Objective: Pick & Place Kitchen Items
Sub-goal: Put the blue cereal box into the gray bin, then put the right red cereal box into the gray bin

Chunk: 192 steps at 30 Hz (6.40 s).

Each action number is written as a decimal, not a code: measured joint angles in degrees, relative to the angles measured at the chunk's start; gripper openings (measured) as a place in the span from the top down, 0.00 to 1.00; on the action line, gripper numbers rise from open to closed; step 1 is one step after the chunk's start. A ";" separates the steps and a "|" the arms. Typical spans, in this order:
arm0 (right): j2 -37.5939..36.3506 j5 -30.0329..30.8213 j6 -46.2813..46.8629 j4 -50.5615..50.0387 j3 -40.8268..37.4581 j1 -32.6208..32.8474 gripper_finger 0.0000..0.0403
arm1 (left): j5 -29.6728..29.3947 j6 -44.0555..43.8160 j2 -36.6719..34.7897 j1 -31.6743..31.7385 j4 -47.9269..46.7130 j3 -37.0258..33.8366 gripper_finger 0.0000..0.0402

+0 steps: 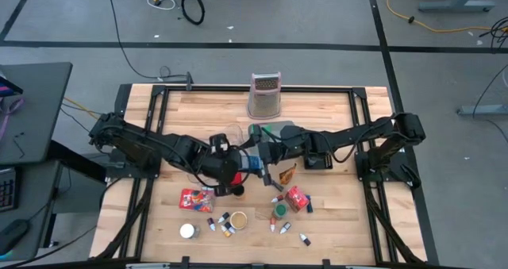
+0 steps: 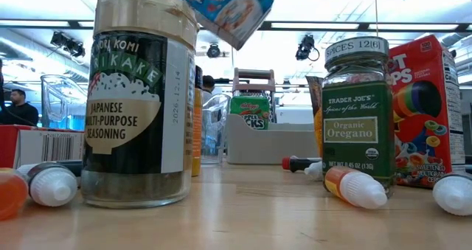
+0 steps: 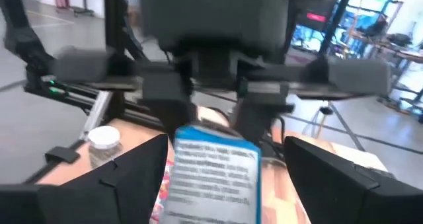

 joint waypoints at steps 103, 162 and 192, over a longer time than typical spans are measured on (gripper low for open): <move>-14.32 5.51 9.88 26.86 -41.38 -24.76 0.57 | -29.75 -14.04 -9.44 -7.78 -5.00 0.07 0.51; -25.01 -9.90 11.45 -7.94 -22.02 -14.93 0.50 | -25.26 -15.20 -9.40 -7.80 -4.57 0.07 0.51; -26.32 -0.36 43.96 -55.99 -13.31 14.63 0.49 | -24.61 -13.22 -9.25 -7.93 7.46 -10.14 0.51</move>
